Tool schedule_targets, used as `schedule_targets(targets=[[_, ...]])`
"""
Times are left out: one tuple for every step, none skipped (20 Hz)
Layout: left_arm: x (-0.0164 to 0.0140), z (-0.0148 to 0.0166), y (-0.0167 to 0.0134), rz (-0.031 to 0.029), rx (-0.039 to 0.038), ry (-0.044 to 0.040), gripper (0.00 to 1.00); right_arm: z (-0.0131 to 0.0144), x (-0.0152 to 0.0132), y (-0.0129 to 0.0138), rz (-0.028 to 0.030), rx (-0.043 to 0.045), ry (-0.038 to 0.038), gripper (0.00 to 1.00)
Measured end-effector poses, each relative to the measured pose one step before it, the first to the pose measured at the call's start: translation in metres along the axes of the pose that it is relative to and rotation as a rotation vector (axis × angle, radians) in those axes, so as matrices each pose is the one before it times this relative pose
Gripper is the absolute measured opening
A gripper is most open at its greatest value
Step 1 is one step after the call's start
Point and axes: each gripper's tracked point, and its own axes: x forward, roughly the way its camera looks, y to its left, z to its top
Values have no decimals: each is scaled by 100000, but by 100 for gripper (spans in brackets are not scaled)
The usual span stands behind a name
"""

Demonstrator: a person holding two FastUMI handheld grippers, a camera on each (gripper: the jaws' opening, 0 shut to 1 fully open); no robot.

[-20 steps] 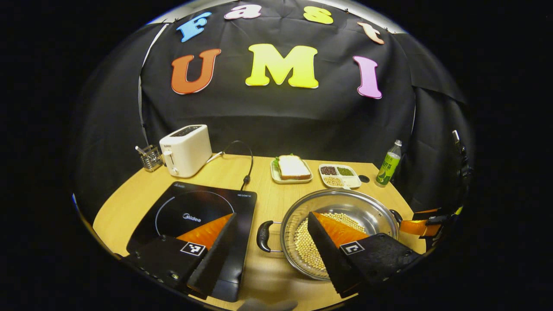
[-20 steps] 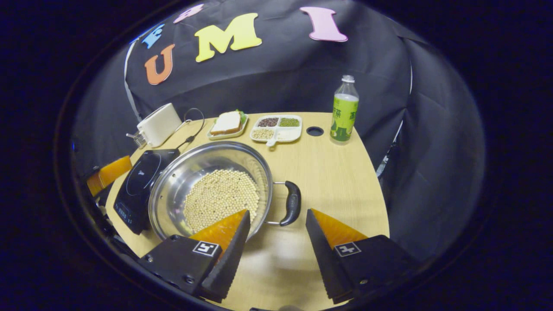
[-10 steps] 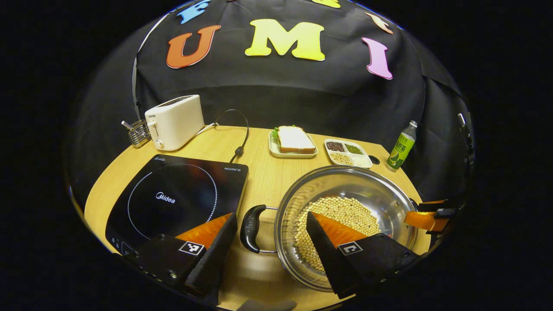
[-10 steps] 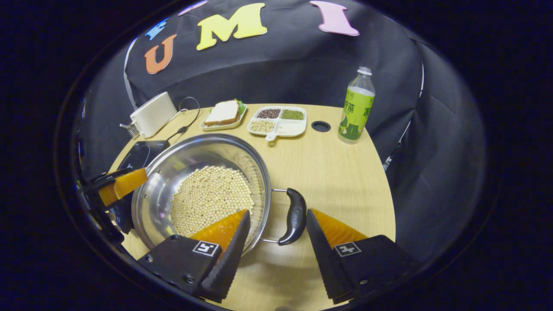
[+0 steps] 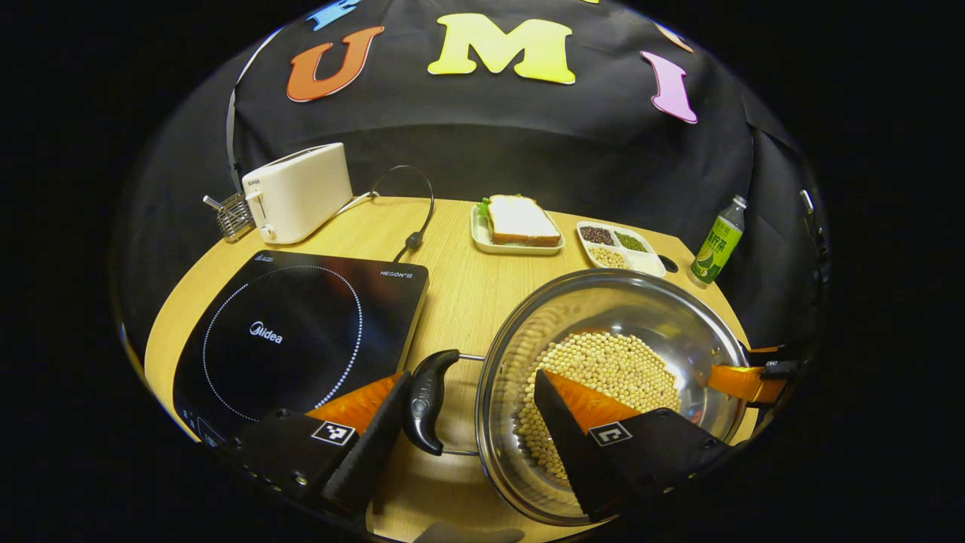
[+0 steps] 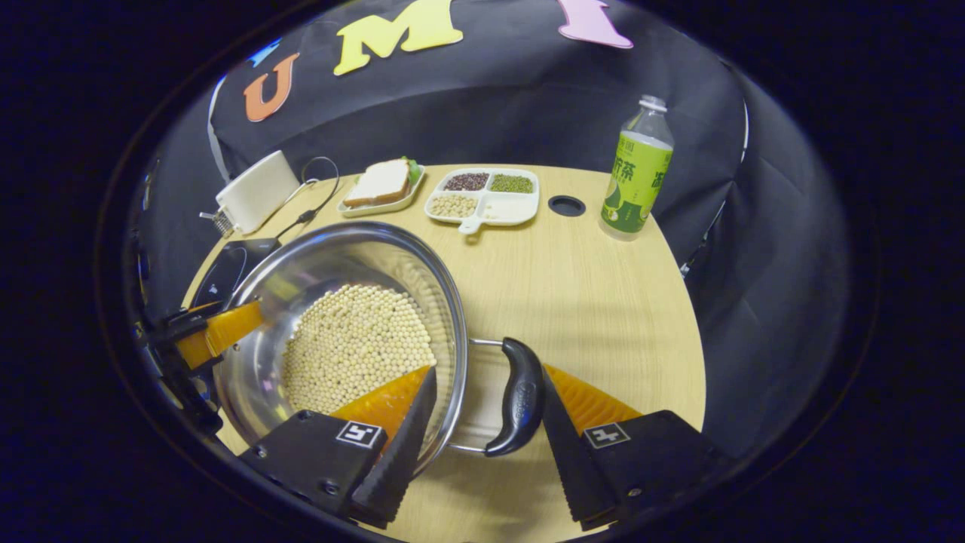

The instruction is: First push the handle of the pot to place it horizontally, then grasp the pot with both hands and set it on the induction cooktop.

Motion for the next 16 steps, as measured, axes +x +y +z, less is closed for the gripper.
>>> schedule_targets(targets=[[19, -201, -25, 63, -144, 1170, 96, -17, 18, -3, -174, -318, 572, 83], [324, -92, 25, -18, -191, 614, 96, -93, 111, 37, -65, -3, 846, 83], [33, -105, -30, -30, -90, 254, 96, -74, -16, -96, -133, -10, 511, 83], [175, -100, 56, 169, 209, 538, 95, -66, 168, -93, -613, 311, 182, 80], [76, -194, 150, 936, 201, 483, 95, 15, 122, -74, -438, 428, 229, 77], [89, -7, 411, 1514, 735, 188, 94, -101, -51, 17, -298, 356, 334, 74], [103, 103, 169, 806, 33, -89, 92, -61, -16, -33, -486, 602, 749, 74], [35, -50, 264, 1096, -75, 374, 84, -17, 79, -24, -318, 1167, 735, 71], [-20, -38, 65, -136, 72, 242, 80, -30, -44, -9, -317, 1411, 717, 70], [39, -107, 69, 379, 574, 890, 76, -69, 37, -6, -441, 868, 731, 68], [-116, 11, 104, 898, 1295, 515, 74, -90, 86, -26, -256, 348, 697, 66], [113, -71, 30, -85, 250, 824, 73, 96, -194, 12, -263, 322, 610, 68], [-30, -41, 1, -316, -178, 509, 72, 18, 202, 13, -110, 78, 458, 67], [49, -128, -60, -309, -382, 962, 71, -109, -253, 12, 175, 9, 309, 64], [50, 57, 9, -230, -347, 421, 71, 160, 31, 49, 151, 835, -163, 62], [97, 1, -28, -188, -145, 675, 68, 11, 12, -18, 2, 361, 18, 61]])
